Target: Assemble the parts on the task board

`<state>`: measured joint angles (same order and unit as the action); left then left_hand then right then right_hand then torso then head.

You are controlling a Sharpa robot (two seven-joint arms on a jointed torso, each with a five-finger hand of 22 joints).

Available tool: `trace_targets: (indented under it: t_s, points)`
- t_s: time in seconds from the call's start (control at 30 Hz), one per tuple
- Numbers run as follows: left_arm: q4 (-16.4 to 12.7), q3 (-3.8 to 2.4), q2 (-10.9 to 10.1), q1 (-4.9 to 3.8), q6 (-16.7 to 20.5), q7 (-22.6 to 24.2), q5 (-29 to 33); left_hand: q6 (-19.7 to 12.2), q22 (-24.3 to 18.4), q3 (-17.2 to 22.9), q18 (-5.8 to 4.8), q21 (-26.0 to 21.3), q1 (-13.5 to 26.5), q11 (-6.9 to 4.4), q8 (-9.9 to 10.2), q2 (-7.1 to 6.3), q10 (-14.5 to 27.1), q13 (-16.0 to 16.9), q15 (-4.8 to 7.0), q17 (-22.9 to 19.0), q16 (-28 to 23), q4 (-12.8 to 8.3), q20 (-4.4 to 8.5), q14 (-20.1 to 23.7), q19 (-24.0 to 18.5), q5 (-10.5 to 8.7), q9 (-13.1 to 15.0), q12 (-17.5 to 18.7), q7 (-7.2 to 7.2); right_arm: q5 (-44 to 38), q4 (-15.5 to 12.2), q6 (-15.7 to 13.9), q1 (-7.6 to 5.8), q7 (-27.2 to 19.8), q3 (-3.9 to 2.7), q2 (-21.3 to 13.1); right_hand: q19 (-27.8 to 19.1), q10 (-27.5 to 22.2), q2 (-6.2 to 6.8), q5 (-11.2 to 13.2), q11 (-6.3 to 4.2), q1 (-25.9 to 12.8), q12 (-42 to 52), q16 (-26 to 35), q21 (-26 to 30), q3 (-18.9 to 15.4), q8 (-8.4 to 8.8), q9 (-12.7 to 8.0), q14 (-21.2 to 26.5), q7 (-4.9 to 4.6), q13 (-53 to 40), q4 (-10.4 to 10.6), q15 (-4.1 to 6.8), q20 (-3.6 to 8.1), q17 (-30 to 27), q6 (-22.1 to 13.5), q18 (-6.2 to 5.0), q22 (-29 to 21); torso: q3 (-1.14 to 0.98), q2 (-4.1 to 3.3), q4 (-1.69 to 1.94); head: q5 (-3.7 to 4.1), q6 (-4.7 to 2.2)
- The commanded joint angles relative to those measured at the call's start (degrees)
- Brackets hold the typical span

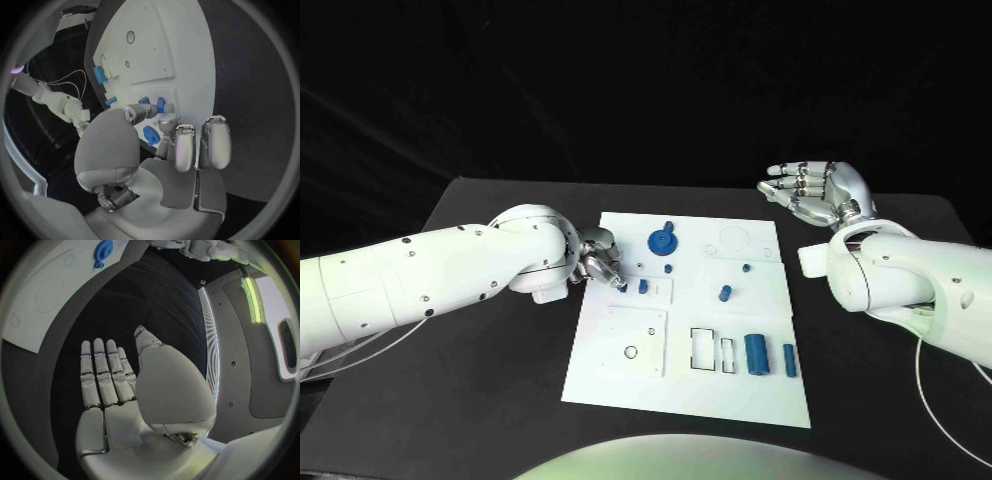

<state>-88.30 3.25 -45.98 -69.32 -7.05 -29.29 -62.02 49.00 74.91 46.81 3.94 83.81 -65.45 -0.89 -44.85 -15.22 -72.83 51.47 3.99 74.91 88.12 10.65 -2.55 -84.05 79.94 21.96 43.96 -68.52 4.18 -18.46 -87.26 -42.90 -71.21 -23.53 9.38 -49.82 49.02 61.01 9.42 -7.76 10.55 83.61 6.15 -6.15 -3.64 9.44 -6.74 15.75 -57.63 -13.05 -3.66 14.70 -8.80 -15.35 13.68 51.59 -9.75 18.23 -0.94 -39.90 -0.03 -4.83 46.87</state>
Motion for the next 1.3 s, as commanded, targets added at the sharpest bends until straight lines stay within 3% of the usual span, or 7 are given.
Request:
trace_targets:
  t_s: [0.03,0.37,1.07,1.3]
  points:
    - [0.45,0.22,0.64,0.25,-3.4,-0.63,0.79,0.84,1.33,10.45,-0.52,0.12,-0.79,-0.04,0.28,0.02,-0.19,0.14,0.23,11.48,0.35,-10.85,0.27,-4.95,0.03,0.32,1.26,-0.44,-0.65,-0.59,-0.06,0.46,0.04,-0.35,-0.01,0.06,0.29,0.03,-0.28,0.22,0.07,-0.43,-0.2,0.1,-0.32,0.14,0.17,-0.06,-0.37,-1.05,-0.01,-0.1,0.1,-0.01,-0.05,0.1,-0.81,-0.05,0.04,0.03,-0.01,0.06,0.04]
    - [1.2,0.17,1.69,0.15,-4.84,-0.81,0.43,1.01,1.52,10.31,-0.57,0.22,-0.76,-0.05,0.46,-0.02,-0.36,0.38,0.25,11.48,0.35,-10.9,0.3,-4.95,0.16,0.78,1.27,-0.55,-0.65,-0.53,-0.09,0.55,0.04,-0.35,-0.01,0.08,0.29,0.03,-0.28,0.22,0.07,-0.43,-0.2,0.1,-0.32,0.14,0.17,-0.06,-0.37,-1.05,-0.01,-0.1,0.1,-0.01,-0.05,0.1,-0.81,-0.05,0.02,-0.03,0.01,0.07,0.07]
    - [0.74,0.18,1.38,0.13,-4.99,-0.76,-2.27,1.36,1.68,9.51,-0.61,0.28,-0.19,-0.07,0.86,0.16,-0.81,0.84,0.26,11.52,0.36,-10.55,0.33,-4.96,0.25,1.85,1.43,-0.75,-0.71,0.09,0.09,0.75,0.08,-0.44,-0.01,0.15,0.47,0.2,-0.27,0.28,0.08,-0.9,-0.4,0.2,-0.25,0.05,0.31,-0.17,-0.55,-1.06,0.01,-0.04,0.11,0.03,-0.35,0.24,-0.78,-0.49,0.12,-0.02,0.05,0.01,0.2]
    - [0.47,0.12,1.41,0.15,-4.11,-0.62,-4.06,1.56,2.03,9.3,-0.68,0.43,-0.28,-0.19,0.96,0.17,-0.92,0.97,0.35,11.53,0.37,-10.84,0.39,-4.96,0.5,3.01,1.66,-0.78,-0.82,0.24,0.13,0.86,0.12,-0.4,-0.01,0.16,0.48,0.21,-0.27,0.28,0.09,-1.01,-0.43,0.23,-0.24,0.02,0.34,-0.19,-0.56,-1.06,0.01,0.0,0.1,0.03,-0.4,0.25,-0.77,-0.56,0.18,-0.01,0.0,-0.02,-0.19]
